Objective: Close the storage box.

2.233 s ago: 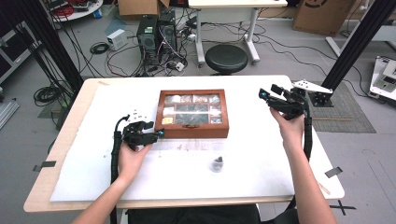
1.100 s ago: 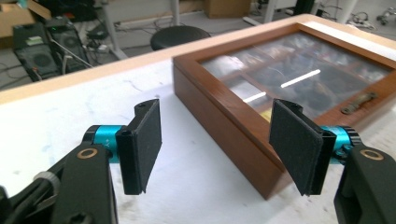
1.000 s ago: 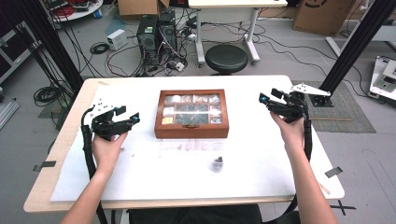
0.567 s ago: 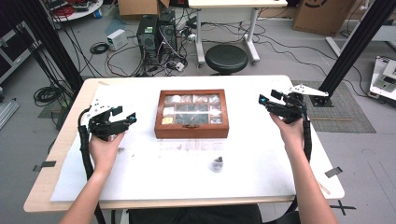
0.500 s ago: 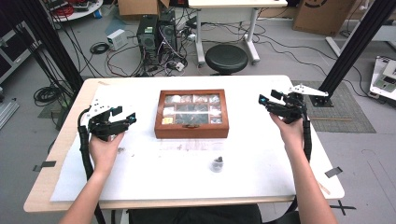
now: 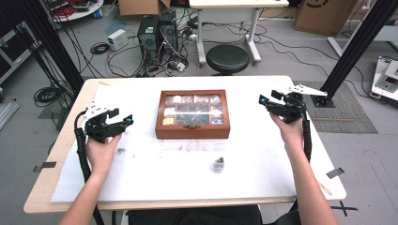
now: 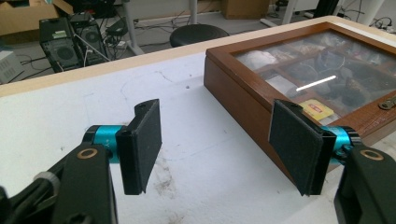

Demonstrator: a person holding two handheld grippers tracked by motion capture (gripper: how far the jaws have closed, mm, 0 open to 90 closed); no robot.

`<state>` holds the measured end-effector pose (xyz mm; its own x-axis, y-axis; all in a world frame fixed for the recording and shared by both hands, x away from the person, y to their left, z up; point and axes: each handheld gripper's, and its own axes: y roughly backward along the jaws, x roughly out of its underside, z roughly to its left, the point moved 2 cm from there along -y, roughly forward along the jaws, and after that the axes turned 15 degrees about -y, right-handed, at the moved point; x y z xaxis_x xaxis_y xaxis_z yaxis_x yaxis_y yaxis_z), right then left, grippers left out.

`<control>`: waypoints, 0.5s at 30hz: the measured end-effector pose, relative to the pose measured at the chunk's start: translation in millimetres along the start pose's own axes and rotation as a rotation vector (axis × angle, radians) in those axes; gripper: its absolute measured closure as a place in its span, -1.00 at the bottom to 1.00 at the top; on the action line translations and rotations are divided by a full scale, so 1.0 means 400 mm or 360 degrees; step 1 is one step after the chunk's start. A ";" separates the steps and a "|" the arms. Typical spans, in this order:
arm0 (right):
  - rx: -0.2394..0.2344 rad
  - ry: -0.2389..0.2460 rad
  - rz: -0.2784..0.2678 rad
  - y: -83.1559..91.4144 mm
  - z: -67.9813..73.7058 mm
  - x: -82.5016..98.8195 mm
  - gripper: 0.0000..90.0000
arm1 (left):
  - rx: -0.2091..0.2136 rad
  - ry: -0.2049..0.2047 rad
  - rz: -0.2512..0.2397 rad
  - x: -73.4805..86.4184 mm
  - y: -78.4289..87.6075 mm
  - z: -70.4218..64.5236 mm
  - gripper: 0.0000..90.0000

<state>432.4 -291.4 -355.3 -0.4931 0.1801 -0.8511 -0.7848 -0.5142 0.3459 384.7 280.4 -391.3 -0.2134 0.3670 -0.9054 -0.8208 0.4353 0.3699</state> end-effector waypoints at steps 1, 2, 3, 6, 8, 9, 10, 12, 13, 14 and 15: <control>0.0000 0.0000 0.0004 0.000 0.000 0.000 -0.24 | 0.0000 0.0000 0.0000 0.000 0.000 0.000 -0.23; 0.0000 0.0000 0.0004 0.000 0.000 0.000 -0.24 | -0.0001 0.0002 0.0002 0.001 0.001 0.001 -0.23; 0.0001 0.0001 0.0004 -0.001 0.000 0.000 -0.24 | -0.0005 0.0007 0.0002 0.002 0.001 0.001 -0.23; 0.0008 0.0001 0.0008 -0.004 -0.002 0.001 -0.24 | -0.0009 0.0012 0.0005 0.004 0.002 0.003 -0.23; 0.0010 0.0001 0.0015 -0.006 -0.003 0.002 -0.24 | -0.0010 0.0012 0.0006 0.005 0.002 0.004 -0.23; 0.0010 0.0001 0.0015 -0.006 -0.003 0.002 -0.24 | -0.0007 0.0014 0.0001 0.005 0.003 0.005 -0.23; 0.0015 -0.0002 0.0015 -0.007 -0.003 0.003 -0.25 | -0.0010 0.0020 -0.0001 0.005 0.003 0.006 -0.23; 0.0022 0.0001 0.0016 -0.008 -0.003 0.003 -0.26 | -0.0016 0.0025 -0.0005 0.006 0.004 0.007 -0.23; 0.0028 0.0006 0.0014 -0.010 -0.005 0.003 -0.29 | -0.0023 0.0023 -0.0002 0.007 0.005 0.010 -0.23; 0.0027 -0.0004 0.0017 -0.010 -0.006 0.004 -0.29 | -0.0025 0.0024 -0.0002 0.007 0.005 0.012 -0.23; 0.0029 -0.0008 0.0018 -0.011 -0.007 0.004 -0.30 | -0.0025 0.0024 -0.0002 0.007 0.005 0.012 -0.23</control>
<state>436.1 -291.3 -359.2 -0.5037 0.1786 -0.8452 -0.7860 -0.5008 0.3625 385.0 286.3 -392.1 -0.2205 0.3541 -0.9089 -0.8292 0.4227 0.3658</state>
